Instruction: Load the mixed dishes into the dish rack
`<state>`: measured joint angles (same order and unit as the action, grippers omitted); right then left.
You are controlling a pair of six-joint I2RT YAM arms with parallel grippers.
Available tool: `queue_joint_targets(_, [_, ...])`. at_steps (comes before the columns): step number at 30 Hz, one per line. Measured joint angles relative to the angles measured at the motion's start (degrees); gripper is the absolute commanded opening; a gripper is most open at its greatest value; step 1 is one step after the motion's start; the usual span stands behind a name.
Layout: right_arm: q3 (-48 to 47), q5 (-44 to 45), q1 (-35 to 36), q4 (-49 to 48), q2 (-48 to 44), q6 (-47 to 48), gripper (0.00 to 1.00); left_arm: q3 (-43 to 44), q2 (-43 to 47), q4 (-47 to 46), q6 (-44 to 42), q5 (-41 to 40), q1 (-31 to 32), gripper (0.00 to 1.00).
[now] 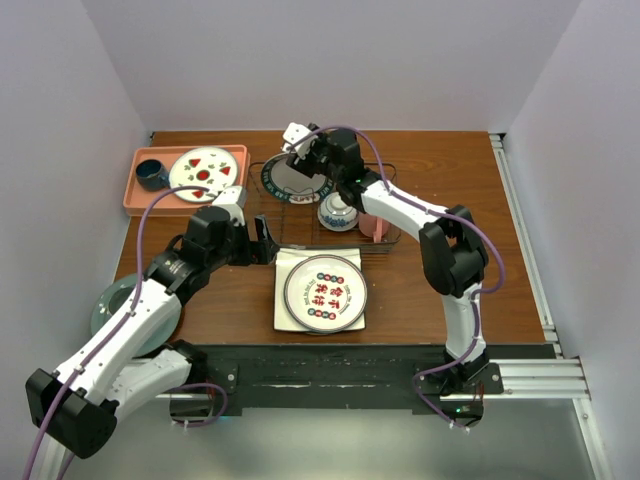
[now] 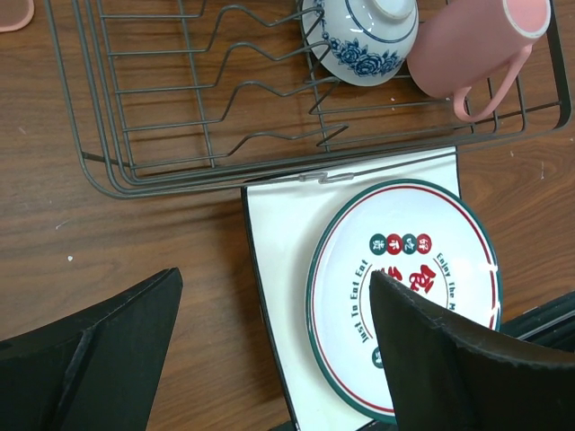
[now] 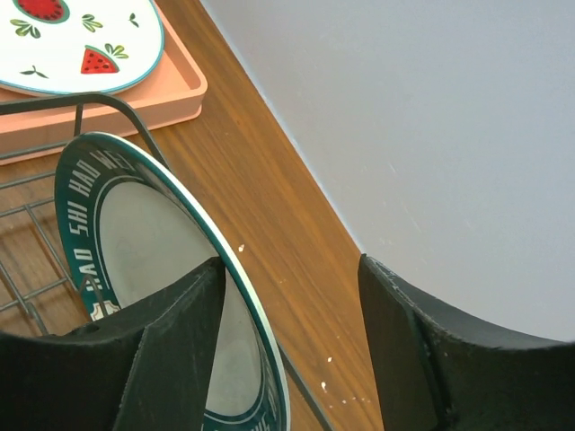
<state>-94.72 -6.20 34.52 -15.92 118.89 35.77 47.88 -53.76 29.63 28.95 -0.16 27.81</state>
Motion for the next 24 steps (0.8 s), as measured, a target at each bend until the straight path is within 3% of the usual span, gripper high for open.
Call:
queue_joint_targets(11, [2.38,-1.07,0.02,-1.77,-1.01,-2.93,0.75,-0.04,0.66,0.15,0.02,-0.66,-0.04,0.91])
queue_joint_targets(24, [13.2,-6.86,0.22,-2.23,-14.12,-6.05,0.86,-2.36,0.92,0.13,0.44,-0.76,-0.04,0.93])
